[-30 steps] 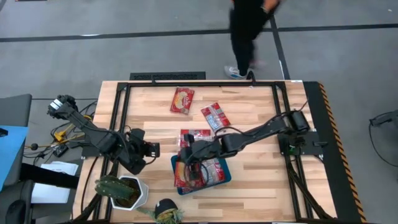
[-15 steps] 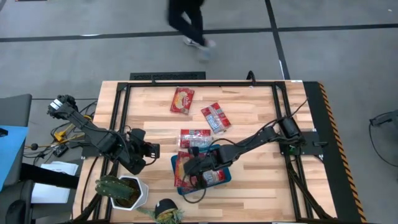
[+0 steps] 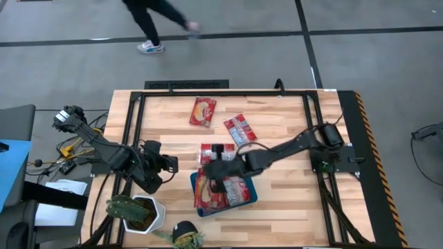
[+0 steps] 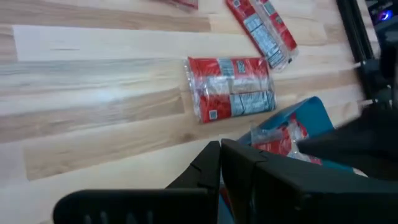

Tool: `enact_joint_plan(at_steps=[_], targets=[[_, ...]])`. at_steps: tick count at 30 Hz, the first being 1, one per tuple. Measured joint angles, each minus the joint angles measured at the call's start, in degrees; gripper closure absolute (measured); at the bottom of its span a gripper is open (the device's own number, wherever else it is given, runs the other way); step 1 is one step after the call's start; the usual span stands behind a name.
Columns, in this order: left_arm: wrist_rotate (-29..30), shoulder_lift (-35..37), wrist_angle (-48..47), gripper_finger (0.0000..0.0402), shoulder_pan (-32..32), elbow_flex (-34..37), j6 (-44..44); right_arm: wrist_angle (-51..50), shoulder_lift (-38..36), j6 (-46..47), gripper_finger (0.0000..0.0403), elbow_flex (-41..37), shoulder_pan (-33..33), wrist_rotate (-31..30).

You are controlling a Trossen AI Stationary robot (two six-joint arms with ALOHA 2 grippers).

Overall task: Sort popcorn bags into baskets
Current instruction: Put the popcorn bag into the blue bin

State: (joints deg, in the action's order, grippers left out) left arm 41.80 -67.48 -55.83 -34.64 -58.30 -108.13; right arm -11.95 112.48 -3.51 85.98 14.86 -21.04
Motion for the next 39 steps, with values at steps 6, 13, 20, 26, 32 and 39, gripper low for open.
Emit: enact_joint_plan(at_steps=[6,13,20,26,32,39], targets=[[0.37,-0.02,-0.18,0.04,0.3,0.0,0.08,3.05,1.65,0.0,0.0379,0.0,-4.38,4.36],[1.1,-0.02,-0.48,0.04,0.3,0.0,0.08,3.82,3.06,-1.57,0.039,-0.01,-5.66,8.7],[1.58,-0.02,-0.66,0.04,0.82,0.0,0.34,2.67,3.17,-5.62,0.0384,-0.03,-4.63,9.42],[1.81,-0.02,-0.76,0.04,1.55,0.0,0.56,0.88,5.45,-5.96,0.0382,0.04,-4.18,10.61],[2.1,0.0,-0.42,0.04,1.63,0.0,0.77,-2.78,6.58,-5.98,0.0391,0.1,-2.79,13.88],[2.53,-0.02,-0.42,0.04,2.25,0.0,0.68,-9.99,3.82,-6.01,0.0372,3.46,-0.45,12.75]])
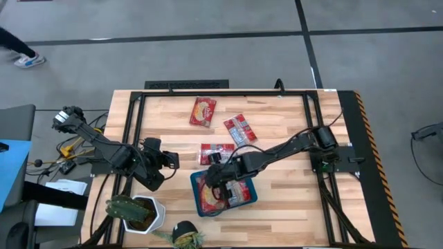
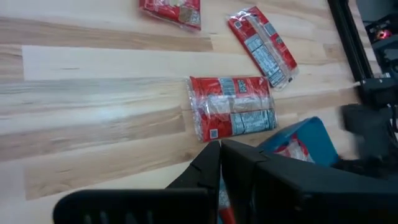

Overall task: Sort popcorn bags into baskets
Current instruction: Put the popcorn bag into the blue bin

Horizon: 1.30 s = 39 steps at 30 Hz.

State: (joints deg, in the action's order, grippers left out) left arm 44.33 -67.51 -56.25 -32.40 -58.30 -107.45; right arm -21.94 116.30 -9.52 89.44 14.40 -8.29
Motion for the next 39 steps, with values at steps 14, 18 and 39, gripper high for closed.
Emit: enact_joint_plan(at_steps=[14,18,39], targets=[[-16.67,-1.69,25.45,0.0225,28.32,0.0,44.89,-24.94,-22.18,8.86,0.038,1.3,-6.22,-9.86],[-29.59,-6.63,30.68,0.0187,38.72,0.02,56.81,-29.74,-25.14,9.95,0.0369,0.01,-9.64,-9.67],[-52.85,-35.38,44.44,0.0177,47.25,-4.09,92.39,-21.98,-32.29,7.56,0.0374,-21.04,-14.52,-2.79]])
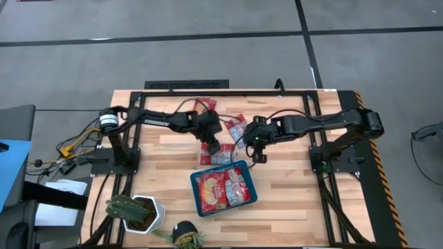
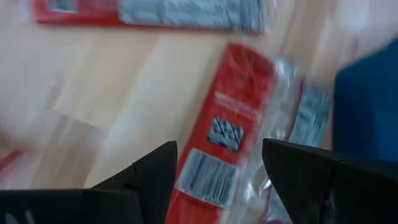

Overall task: Sort popcorn bags into baskets
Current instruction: Put the popcorn bag into the blue bin

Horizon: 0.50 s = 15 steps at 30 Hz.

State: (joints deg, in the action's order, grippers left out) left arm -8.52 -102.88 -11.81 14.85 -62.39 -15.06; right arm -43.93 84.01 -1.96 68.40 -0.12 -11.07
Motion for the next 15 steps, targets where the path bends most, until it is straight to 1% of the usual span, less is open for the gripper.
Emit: enact_joint_plan(at_steps=[3,5,7,13,15], targets=[[2.3,-1.62,-3.75,0.0177,-1.59,-1.66,5.79,2.18,0.19,0.17,0.0367,-0.82,-0.4,0.94],[3.47,-2.82,-4.01,0.0177,-2.55,-2.15,8.31,2.19,-0.15,0.32,0.0366,-1.45,-0.68,1.04],[3.88,-3.87,-5.78,0.0177,-3.22,-2.08,9.81,3.9,-0.12,0.39,0.0366,-1.86,-0.86,1.72],[3.67,-8.23,-4.58,0.0177,-4.68,-2.39,12.02,3.91,-0.09,0.42,0.0377,-2.25,-1.16,2.43],[4.27,-8.36,-5.38,0.0181,-4.85,-2.43,12.21,4.02,-0.09,0.44,0.0381,-2.25,-1.18,2.45]])
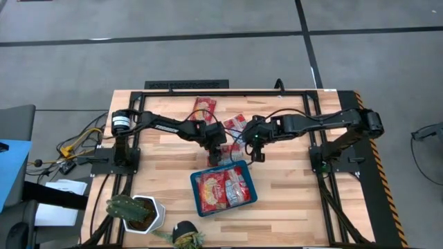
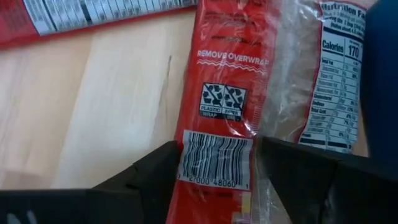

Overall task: Sort popcorn bags into baskets
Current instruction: Put the popcorn bag into the blue bin

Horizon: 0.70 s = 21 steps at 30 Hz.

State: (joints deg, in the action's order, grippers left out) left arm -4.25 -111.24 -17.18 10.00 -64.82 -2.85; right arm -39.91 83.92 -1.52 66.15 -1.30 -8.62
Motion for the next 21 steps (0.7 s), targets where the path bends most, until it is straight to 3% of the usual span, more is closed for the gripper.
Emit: enact_joint_plan(at_steps=[3,10,15,21], targets=[[1.39,-0.02,-2.97,0.0216,-0.01,-0.02,0.05,0.08,-0.32,-0.02,0.0384,0.0,0.02,0.04],[2.21,-0.2,-4.95,0.0384,0.6,0.0,-1.61,0.19,-0.44,-0.28,0.0374,0.0,0.02,0.03],[3.19,-0.65,-7.02,0.0397,0.9,-2.1,-6.26,-0.19,-0.86,-0.3,0.0375,0.0,0.02,0.04],[6.23,-1.31,-13.35,0.0401,0.96,-10.85,-5.42,-0.74,-5.36,1.0,0.0388,0.07,0.13,-0.05]])
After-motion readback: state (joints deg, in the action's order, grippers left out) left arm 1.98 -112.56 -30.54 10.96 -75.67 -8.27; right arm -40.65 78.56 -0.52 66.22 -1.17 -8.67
